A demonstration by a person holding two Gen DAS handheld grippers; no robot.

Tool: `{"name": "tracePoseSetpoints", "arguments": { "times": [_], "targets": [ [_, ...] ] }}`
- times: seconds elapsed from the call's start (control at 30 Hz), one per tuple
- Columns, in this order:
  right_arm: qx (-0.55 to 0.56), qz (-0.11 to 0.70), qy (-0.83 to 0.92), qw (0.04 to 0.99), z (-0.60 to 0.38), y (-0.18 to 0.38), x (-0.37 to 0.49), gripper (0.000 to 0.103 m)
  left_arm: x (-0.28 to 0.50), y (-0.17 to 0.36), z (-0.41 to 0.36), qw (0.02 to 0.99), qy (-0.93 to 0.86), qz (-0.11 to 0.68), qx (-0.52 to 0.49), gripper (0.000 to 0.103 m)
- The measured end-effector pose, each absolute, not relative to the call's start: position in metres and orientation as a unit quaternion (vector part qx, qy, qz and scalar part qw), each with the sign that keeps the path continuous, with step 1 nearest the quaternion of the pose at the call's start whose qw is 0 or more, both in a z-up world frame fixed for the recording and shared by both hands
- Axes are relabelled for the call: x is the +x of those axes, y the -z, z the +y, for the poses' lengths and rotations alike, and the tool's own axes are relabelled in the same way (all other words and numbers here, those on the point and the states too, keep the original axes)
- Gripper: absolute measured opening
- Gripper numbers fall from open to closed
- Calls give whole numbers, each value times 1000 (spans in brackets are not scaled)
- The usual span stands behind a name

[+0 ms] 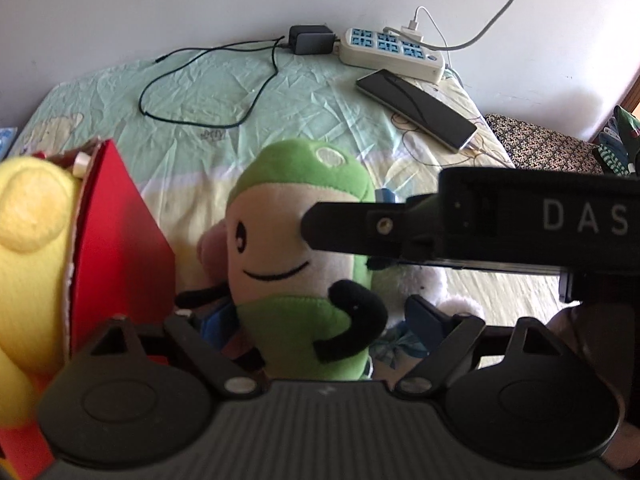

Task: Organize objects
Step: 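Grasp the green-and-cream doll with the right gripper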

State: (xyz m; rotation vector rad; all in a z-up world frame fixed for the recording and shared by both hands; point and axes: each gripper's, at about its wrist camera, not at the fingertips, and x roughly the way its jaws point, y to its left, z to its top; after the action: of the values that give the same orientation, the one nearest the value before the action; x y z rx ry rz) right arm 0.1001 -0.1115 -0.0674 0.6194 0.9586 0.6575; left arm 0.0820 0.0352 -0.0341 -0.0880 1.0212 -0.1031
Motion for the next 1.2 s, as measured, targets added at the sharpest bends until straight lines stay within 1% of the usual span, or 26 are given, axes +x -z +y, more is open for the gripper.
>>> {"name": "tracePoseSetpoints", "arguments": {
  "times": [0.2, 0.37, 0.53, 0.77, 1.2],
  "targets": [
    [303, 447, -322, 778, -112, 73, 102, 55, 83, 33, 37, 870, 54, 488, -49, 82],
    [293, 435, -325, 787, -113, 65, 97, 53, 80, 29, 38, 870, 62, 486, -57, 77],
    [282, 422, -333, 794, -113, 54, 87, 52, 70, 19, 36, 875, 65, 476, -57, 77],
    [280, 425, -334, 794, -118, 48, 64, 52, 50, 11, 37, 875, 76, 474, -65, 77],
    [282, 437, -318, 793, -126, 49, 12, 52, 2, 13, 25, 871, 100, 478, -52, 77]
  ]
}}
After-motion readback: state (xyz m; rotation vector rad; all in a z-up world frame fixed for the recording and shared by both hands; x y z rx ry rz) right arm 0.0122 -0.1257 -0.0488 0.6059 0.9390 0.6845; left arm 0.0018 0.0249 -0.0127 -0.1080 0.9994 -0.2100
